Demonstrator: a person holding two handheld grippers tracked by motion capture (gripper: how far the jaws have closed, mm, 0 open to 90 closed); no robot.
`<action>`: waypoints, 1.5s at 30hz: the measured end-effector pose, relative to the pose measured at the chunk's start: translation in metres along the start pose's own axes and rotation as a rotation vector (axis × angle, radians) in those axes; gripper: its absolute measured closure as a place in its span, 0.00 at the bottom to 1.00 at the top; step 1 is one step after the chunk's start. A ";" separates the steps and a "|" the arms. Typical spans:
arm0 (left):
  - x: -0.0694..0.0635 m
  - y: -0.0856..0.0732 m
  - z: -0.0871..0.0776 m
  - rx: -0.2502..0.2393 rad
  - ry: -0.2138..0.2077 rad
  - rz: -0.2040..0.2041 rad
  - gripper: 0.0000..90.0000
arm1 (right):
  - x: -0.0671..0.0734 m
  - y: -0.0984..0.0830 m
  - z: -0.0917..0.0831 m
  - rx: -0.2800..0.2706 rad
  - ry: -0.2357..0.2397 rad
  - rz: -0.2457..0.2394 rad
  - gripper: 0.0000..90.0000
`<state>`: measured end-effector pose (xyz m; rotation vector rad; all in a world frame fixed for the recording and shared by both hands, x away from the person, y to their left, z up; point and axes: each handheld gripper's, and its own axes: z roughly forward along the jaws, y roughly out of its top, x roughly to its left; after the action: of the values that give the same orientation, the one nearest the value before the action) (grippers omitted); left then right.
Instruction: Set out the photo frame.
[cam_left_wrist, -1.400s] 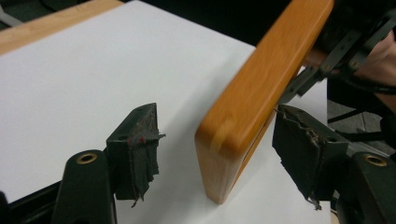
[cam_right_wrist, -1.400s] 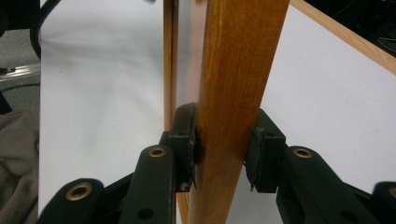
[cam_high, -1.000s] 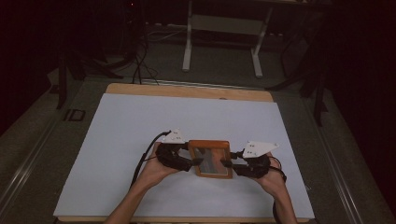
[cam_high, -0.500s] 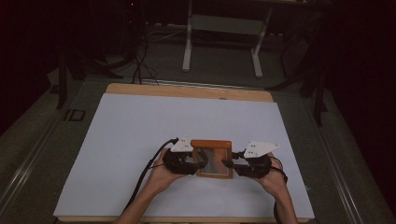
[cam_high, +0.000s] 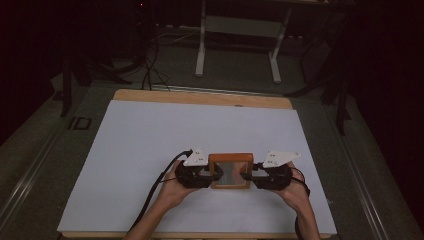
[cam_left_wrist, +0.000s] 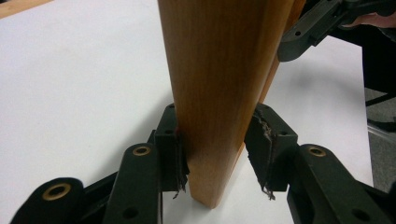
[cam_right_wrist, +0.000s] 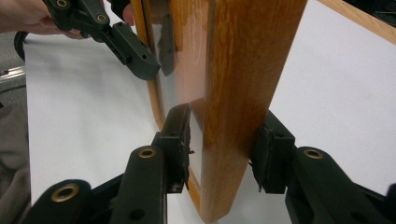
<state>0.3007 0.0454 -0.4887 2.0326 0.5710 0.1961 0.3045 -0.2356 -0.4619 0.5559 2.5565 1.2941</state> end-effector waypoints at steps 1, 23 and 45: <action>0.000 0.000 0.000 0.001 0.002 0.001 0.66 | 0.000 0.000 0.000 -0.002 0.000 0.000 0.68; 0.006 -0.003 -0.031 -0.001 0.033 -0.037 0.65 | 0.012 0.020 0.016 -0.032 0.015 0.006 0.68; 0.021 -0.015 -0.061 -0.006 0.042 -0.125 0.64 | 0.022 0.028 0.045 -0.096 0.063 0.118 0.67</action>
<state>0.2920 0.1089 -0.4720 1.9833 0.7201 0.1656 0.3076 -0.1789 -0.4662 0.6655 2.5292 1.4877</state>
